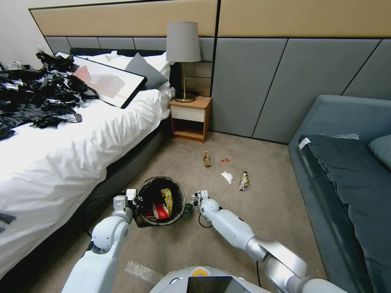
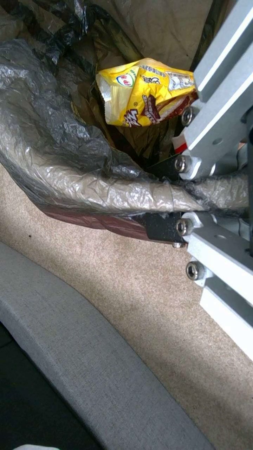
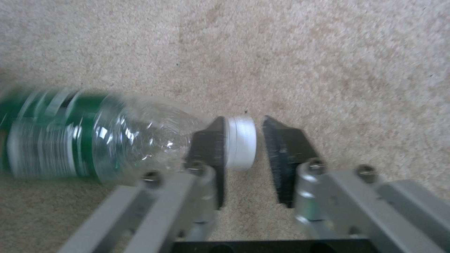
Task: Pick up the trash bin, then pick up the garbage from the floor and place it into the trash bin.
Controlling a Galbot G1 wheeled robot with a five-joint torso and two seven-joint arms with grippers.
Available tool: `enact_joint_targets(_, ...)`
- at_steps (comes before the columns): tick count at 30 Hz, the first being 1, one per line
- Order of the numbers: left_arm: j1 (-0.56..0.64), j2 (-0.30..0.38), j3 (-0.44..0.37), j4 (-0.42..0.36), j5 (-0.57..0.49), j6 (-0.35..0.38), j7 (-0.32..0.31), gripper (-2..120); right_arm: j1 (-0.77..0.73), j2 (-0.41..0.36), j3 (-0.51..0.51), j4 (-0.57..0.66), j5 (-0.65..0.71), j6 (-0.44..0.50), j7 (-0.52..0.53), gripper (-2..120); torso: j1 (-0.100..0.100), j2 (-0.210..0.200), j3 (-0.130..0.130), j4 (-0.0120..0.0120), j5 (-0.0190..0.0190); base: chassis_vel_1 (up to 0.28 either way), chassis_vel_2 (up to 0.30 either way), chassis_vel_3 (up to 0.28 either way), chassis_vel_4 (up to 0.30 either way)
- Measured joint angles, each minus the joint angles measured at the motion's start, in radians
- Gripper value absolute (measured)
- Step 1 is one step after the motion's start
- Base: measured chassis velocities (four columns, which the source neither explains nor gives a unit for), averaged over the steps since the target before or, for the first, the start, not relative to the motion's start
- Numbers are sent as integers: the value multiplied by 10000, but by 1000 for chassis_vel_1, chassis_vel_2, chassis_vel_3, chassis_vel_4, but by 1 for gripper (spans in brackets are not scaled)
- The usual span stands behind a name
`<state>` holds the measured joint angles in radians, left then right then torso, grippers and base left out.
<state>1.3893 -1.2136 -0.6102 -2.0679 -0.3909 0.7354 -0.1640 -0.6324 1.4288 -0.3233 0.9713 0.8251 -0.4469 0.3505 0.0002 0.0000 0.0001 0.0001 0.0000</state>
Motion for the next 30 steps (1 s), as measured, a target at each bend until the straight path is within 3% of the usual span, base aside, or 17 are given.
enact_joint_targets(2,-20,25,-1,11,0,0,21,0,-4,-80,-29,149,-6,-34,93,43,0,0,0,-1,0,0,0,0,0)
enact_joint_targets(4,-30,29,-1,14,0,0,22,0,-4,-99,-34,181,-6,-41,114,45,0,0,0,-1,0,0,0,0,0)
enact_joint_targets(7,-67,49,14,42,-1,0,26,0,0,-200,-70,430,78,-144,229,62,-1,0,0,-1,0,0,0,0,0)
enact_joint_targets(14,-95,58,20,69,5,0,50,0,-13,-289,-213,855,317,-302,471,82,-1,0,0,-1,0,0,0,0,0)
enact_joint_targets(16,-96,64,21,76,14,0,59,0,-27,-344,-278,1093,487,-342,543,93,-1,0,0,-1,0,0,0,0,0)
enact_joint_targets(25,-76,35,31,83,74,0,76,0,19,-388,-641,1398,522,-376,196,100,-1,0,0,-1,-1,0,0,0,0)
enact_joint_targets(30,-42,23,26,82,93,0,84,0,270,-138,-858,860,366,-336,-144,100,-2,0,0,-2,-1,0,0,0,0)
